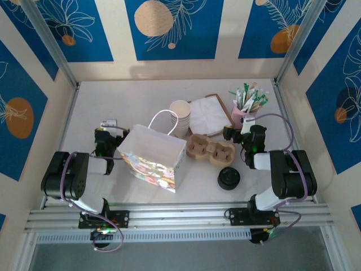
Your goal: Pack the takeout coffee
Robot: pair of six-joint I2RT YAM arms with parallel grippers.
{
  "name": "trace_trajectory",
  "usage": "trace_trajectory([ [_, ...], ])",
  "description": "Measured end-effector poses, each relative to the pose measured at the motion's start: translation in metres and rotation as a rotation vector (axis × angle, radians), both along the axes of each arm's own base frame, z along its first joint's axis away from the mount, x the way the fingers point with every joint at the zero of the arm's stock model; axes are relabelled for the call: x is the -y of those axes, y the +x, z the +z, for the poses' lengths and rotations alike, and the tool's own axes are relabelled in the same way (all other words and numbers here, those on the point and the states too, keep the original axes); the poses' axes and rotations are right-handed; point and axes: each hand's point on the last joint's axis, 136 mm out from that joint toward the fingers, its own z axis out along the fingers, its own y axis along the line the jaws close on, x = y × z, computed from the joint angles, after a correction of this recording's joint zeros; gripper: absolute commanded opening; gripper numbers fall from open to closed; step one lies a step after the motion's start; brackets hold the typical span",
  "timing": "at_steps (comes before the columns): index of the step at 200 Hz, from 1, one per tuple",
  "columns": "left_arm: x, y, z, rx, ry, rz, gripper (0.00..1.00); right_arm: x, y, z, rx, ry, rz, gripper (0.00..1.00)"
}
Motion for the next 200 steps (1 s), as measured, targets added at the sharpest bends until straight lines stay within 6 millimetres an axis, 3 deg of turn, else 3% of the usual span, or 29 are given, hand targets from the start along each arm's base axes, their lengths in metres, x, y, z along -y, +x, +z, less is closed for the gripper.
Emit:
trace_trajectory([
  [22, 0.0, -0.002, 0.0, -0.008, 0.0, 0.0, 1.0, -0.004, -0.001, 0.002, -0.019, -0.018, 0.005, 0.99],
  [46, -0.001, -0.007, 0.015, -0.007, 0.001, 0.0, 1.0, -0.01, -0.004, 0.027, 0.009, -0.033, 0.012, 0.99],
  [106, -0.017, -0.034, 0.121, 0.232, -0.152, 0.123, 1.0, -0.001, -0.034, 0.09, 0.032, 0.039, -0.054, 0.99],
  [149, -0.041, -0.06, 0.164, 0.215, -0.361, 0.305, 1.0, 0.018, -0.056, 0.135, -0.028, 0.236, -0.148, 0.99],
  [200, -0.023, -0.067, 0.218, 0.05, -0.437, 0.258, 1.0, 0.022, -0.091, 0.168, -0.123, 0.467, -0.22, 0.96],
])
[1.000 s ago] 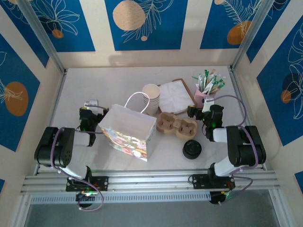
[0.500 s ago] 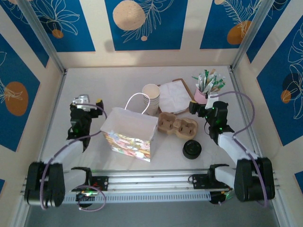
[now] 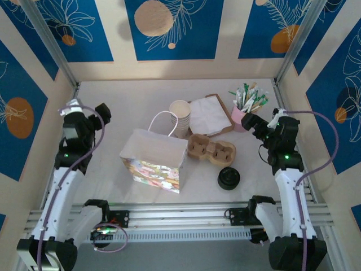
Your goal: Pack the takeout coffee
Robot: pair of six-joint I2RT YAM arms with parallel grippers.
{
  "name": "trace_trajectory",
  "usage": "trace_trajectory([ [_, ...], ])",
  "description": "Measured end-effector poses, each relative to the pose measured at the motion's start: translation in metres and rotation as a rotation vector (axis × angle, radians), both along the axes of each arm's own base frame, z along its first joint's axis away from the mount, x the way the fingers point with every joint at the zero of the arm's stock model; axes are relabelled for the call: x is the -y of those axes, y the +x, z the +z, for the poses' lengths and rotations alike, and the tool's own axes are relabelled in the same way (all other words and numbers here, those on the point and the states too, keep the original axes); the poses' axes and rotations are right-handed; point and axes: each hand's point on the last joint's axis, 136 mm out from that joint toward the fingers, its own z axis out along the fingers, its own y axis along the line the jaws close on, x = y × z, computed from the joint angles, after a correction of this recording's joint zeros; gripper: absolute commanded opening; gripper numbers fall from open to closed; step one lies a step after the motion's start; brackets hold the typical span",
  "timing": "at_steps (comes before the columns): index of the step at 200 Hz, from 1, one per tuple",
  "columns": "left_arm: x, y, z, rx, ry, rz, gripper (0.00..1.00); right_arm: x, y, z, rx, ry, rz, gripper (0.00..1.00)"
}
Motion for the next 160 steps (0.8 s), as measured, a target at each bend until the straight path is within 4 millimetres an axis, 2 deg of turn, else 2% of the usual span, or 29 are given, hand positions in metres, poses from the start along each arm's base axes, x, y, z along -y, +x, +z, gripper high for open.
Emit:
trace_trajectory([
  [20, 0.009, 0.001, 0.019, -0.07, -0.009, -0.053, 1.0, -0.009, -0.012, 0.02, 0.002, 0.059, 0.03, 0.88],
  [47, 0.025, -0.006, 0.036, -0.09, 0.01, -0.165, 1.0, -0.028, -0.025, 0.051, 0.012, 0.124, 0.091, 0.7],
  [65, 0.035, -0.014, 0.031, -0.088, 0.017, -0.232, 1.0, -0.048, -0.03, 0.065, 0.003, 0.162, 0.152, 0.59],
  [85, 0.041, -0.025, 0.006, -0.093, -0.018, -0.271, 1.0, -0.083, -0.034, 0.072, -0.027, 0.168, 0.245, 0.42],
  [103, 0.048, -0.031, -0.018, -0.112, -0.068, -0.301, 1.0, -0.114, -0.034, 0.065, -0.077, 0.147, 0.304, 0.36],
  [114, 0.052, -0.032, -0.025, -0.113, -0.093, -0.316, 1.0, -0.13, -0.03, 0.056, -0.113, 0.123, 0.323, 0.34],
  [160, 0.055, -0.028, -0.016, -0.066, -0.12, -0.324, 1.0, -0.175, 0.009, 0.013, -0.266, 0.057, 0.298, 0.34],
])
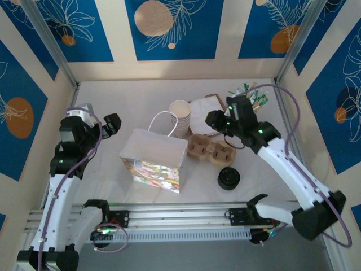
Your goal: Pack the takeout coffee
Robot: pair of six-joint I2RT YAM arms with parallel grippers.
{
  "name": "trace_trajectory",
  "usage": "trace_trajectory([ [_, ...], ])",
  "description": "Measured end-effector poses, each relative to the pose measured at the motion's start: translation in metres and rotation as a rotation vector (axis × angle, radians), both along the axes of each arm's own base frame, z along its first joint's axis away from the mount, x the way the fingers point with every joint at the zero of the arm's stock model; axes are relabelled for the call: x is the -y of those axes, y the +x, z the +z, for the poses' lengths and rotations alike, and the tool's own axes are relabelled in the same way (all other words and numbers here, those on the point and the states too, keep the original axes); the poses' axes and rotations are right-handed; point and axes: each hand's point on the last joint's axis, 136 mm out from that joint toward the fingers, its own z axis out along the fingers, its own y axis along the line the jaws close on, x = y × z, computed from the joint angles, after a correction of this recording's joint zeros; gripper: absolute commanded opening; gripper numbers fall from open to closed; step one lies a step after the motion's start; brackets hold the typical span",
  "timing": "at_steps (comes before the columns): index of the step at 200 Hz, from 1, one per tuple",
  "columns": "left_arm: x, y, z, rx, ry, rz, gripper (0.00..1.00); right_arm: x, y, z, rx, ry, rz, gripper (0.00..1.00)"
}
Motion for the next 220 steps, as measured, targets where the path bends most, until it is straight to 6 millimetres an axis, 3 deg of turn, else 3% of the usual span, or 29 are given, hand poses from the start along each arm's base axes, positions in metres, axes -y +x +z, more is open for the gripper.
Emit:
trace_trajectory([
  [40, 0.002, 0.0, 0.0, 0.0, -0.006, -0.01, 0.99, -0.029, 0.03, -0.011, -0.043, -0.008, -0.027, 0.33],
  [93, 0.003, 0.005, -0.008, -0.028, -0.005, -0.018, 1.0, -0.041, 0.052, -0.023, -0.078, 0.016, -0.076, 0.35],
  [154, 0.003, 0.005, -0.008, -0.031, -0.007, -0.017, 0.99, -0.051, 0.066, -0.033, -0.102, 0.027, -0.089, 0.33],
  [220, 0.003, 0.005, -0.008, -0.031, -0.008, -0.017, 1.0, -0.065, 0.072, -0.029, -0.092, 0.033, -0.072, 0.31],
])
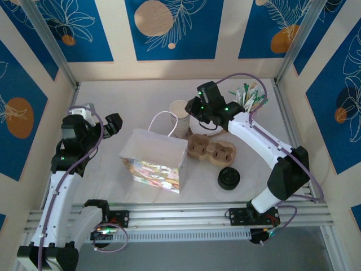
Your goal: Pack the takeout coffee
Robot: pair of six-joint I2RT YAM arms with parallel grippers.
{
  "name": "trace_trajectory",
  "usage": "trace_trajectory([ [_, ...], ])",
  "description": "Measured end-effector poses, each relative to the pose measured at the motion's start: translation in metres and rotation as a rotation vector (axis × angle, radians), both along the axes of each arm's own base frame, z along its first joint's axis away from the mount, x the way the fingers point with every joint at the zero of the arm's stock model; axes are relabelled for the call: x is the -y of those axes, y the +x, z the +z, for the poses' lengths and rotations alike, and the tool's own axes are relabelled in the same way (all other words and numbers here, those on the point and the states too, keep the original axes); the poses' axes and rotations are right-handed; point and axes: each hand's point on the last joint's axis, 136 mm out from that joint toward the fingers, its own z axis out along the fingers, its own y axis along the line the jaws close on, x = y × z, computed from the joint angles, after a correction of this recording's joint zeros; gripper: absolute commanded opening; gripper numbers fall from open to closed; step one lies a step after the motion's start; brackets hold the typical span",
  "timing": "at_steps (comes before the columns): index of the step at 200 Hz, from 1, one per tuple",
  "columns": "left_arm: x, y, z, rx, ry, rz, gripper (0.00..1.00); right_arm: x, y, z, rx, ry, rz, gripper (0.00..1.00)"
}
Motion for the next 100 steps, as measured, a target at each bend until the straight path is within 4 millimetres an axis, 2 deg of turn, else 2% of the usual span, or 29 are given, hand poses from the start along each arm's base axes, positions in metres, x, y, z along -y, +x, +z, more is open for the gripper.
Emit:
trace_trajectory([
  [41, 0.0012, -0.0002, 0.0001, 0.0, -0.003, -0.006, 0.99, -0.0029, 0.0024, 0.0032, 0.01, -0.014, -0.006, 0.3],
  [100, 0.0012, -0.0002, 0.0001, 0.0, -0.003, -0.006, 1.0, -0.0019, 0.0025, -0.0067, 0.0, -0.06, -0.023, 0.3],
])
